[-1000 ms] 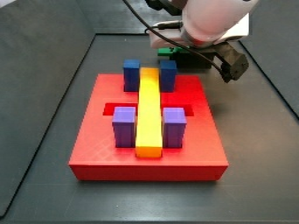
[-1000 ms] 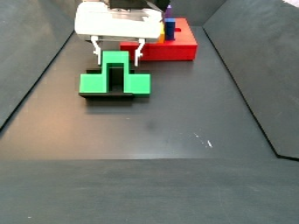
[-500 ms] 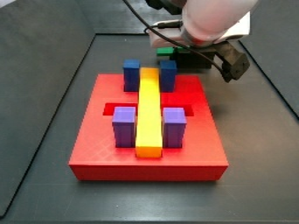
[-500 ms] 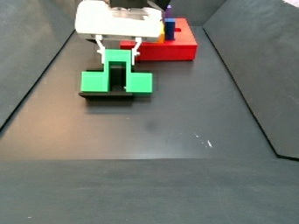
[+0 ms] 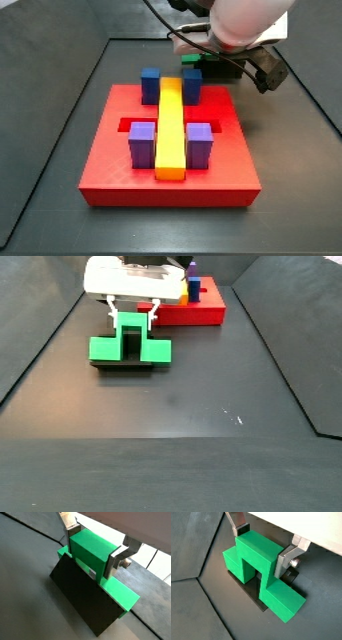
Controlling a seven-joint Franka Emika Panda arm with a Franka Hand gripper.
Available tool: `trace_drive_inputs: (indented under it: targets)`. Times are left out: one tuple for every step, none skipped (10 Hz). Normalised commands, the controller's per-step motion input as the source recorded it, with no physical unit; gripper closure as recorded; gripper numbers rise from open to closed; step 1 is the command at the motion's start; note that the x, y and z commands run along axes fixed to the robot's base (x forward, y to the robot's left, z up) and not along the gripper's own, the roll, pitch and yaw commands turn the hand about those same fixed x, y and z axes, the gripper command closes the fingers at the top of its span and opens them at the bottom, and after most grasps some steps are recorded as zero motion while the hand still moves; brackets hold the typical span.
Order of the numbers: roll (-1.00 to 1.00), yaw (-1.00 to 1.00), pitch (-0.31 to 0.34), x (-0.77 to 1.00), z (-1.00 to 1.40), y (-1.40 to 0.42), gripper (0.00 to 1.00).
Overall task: Pick up the green object. Move up. Place the green object on the fixture. Regrasp the green object. Move to above the board. Insert the green object.
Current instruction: Regrasp the green object, then move to above the board.
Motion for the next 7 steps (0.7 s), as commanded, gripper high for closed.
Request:
trace_drive_inputs:
  targets:
    - [0.00,0.00,0.000,0.00,0.00,0.00,1.00]
    - [0.00,0.00,0.000,0.00,0.00,0.00,1.00]
    - [0.00,0.00,0.000,0.00,0.00,0.00,1.00]
    - [0.00,0.00,0.000,0.00,0.00,0.00,1.00]
    - [0.00,0.00,0.000,0.00,0.00,0.00,1.00]
    - [0.00,0.00,0.000,0.00,0.00,0.00,1.00]
    - [0.00,0.00,0.000,0.00,1.40,0.00,1.00]
